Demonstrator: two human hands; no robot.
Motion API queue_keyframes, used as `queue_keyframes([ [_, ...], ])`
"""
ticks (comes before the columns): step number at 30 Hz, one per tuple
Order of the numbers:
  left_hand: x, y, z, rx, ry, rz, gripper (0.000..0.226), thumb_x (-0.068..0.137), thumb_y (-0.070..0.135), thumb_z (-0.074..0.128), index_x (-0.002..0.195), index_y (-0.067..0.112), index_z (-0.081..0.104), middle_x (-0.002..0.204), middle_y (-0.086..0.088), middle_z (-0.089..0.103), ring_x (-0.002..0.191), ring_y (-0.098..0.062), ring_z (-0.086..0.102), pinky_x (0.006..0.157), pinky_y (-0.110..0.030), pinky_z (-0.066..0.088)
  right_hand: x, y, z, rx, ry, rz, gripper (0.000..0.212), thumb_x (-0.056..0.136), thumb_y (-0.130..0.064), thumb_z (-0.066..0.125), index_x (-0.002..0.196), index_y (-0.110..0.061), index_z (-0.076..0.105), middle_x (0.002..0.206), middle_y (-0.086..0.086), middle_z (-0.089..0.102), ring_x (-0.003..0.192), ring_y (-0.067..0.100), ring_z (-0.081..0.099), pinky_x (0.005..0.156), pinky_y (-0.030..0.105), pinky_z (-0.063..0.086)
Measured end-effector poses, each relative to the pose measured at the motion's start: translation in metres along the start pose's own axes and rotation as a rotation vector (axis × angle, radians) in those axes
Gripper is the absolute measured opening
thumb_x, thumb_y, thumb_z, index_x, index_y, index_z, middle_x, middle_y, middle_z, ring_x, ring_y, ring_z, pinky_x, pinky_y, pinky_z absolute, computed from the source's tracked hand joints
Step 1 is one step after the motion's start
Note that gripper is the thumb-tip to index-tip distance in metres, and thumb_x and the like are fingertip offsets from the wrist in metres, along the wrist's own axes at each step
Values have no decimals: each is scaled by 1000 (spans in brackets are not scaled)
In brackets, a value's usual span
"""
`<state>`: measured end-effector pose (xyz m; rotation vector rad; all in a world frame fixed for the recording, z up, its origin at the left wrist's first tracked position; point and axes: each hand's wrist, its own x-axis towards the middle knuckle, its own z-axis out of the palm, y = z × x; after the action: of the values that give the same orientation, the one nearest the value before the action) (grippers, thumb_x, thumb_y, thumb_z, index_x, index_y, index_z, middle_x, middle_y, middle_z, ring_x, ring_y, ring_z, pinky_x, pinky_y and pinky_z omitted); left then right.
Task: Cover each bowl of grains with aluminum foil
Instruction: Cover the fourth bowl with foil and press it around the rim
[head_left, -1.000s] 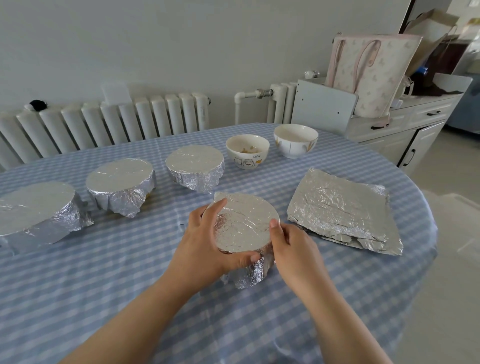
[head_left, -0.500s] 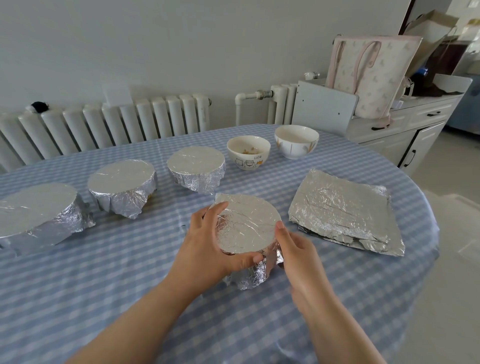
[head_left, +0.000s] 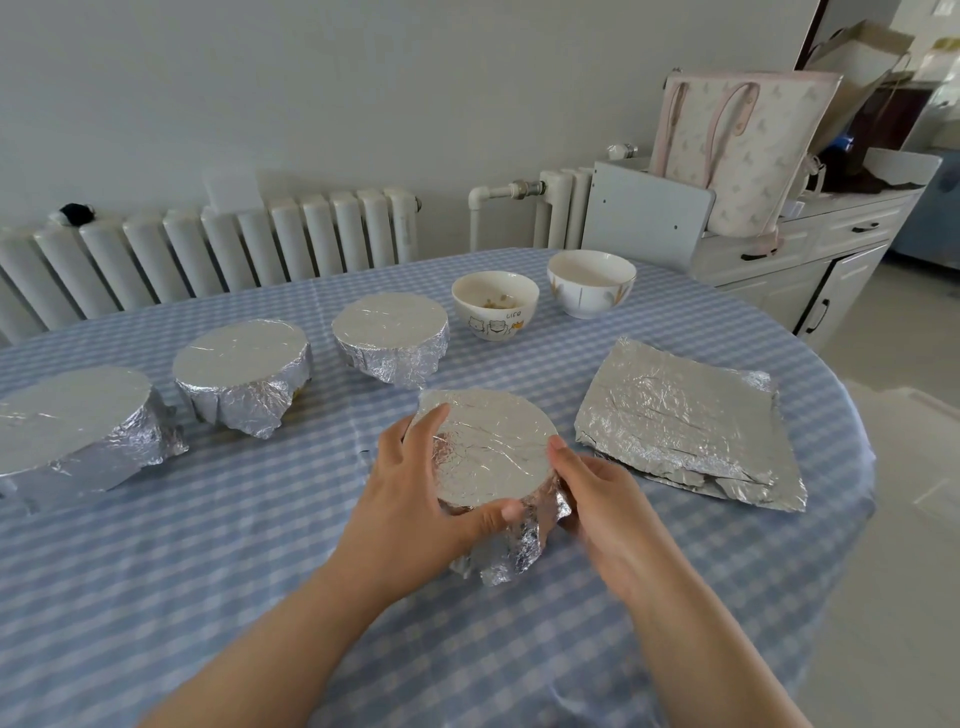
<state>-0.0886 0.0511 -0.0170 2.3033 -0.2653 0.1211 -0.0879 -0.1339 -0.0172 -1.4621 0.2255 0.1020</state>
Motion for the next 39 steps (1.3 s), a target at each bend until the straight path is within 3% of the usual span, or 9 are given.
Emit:
queue_keyframes([
  [7, -7, 8, -11, 226, -17, -2, 120, 53, 99, 37, 150, 39, 0, 157, 19, -21, 144, -24, 26, 106, -45, 37, 15, -12, -12, -89, -44, 46, 39, 97, -36, 53, 110, 0, 63, 97, 19, 72, 86, 28, 66, 87, 47, 52],
  [15, 2, -3, -15, 276, -80, -40, 131, 43, 104, 34, 151, 38, 1, 155, 11, 24, 140, -18, 25, 113, -42, 28, 6, 10, -6, 125, 5, 44, 61, 85, -65, 46, 119, -18, 62, 120, 5, 68, 119, 24, 60, 109, 52, 37],
  [18, 3, -5, -14, 292, -73, -32, 134, 42, 105, 30, 153, 34, 5, 162, 8, 7, 149, -17, 3, 120, -45, 16, 1, 21, -3, 48, 19, -24, 83, 67, -80, 54, 113, -11, 58, 110, 9, 69, 106, 24, 63, 100, 45, 44],
  [21, 5, -6, -12, 304, -60, 28, 138, 43, 105, 29, 154, 27, 7, 161, 10, -20, 145, -7, -24, 122, -41, 1, -3, 25, -2, -43, 43, -114, 62, 71, -69, 47, 94, -12, 54, 80, 0, 59, 78, 15, 57, 75, 32, 44],
  [23, 8, -9, -11, 234, -42, 82, 138, 43, 105, 34, 153, 24, 16, 163, 11, -3, 146, -2, -17, 123, -41, 6, -4, 25, -5, -104, 31, -158, 66, 68, -72, 51, 102, -16, 57, 89, -7, 66, 81, 5, 64, 75, 26, 48],
  [26, 10, -13, -10, 84, -44, 84, 134, 42, 100, 51, 151, 28, 21, 157, 14, 19, 147, -5, 10, 119, -38, 22, -3, 27, -9, -196, 15, -211, 82, 57, -85, 61, 109, -21, 60, 101, -5, 72, 95, 8, 68, 86, 36, 54],
  [29, 10, -13, -9, -30, -60, 77, 133, 38, 95, 61, 149, 32, 23, 149, 19, 24, 136, -1, 30, 111, -27, 31, -3, 28, -12, -158, 12, -240, 61, 69, -64, 63, 108, -18, 61, 102, -2, 73, 97, 10, 69, 88, 37, 54],
  [32, 10, -13, -7, -93, -56, 75, 133, 36, 92, 65, 148, 32, 25, 144, 20, 26, 132, 2, 34, 109, -22, 30, -5, 29, -8, -77, 38, -253, 47, 73, -48, 61, 106, -17, 56, 99, -2, 71, 92, 4, 68, 81, 26, 54],
  [39, 11, -15, -3, -154, -32, 69, 130, 35, 91, 67, 146, 33, 30, 141, 19, 31, 129, 6, 36, 104, -12, 28, -6, 31, 7, 8, 196, -166, 24, 92, -35, 54, 98, -11, 55, 90, 6, 69, 84, 17, 67, 79, 38, 54],
])
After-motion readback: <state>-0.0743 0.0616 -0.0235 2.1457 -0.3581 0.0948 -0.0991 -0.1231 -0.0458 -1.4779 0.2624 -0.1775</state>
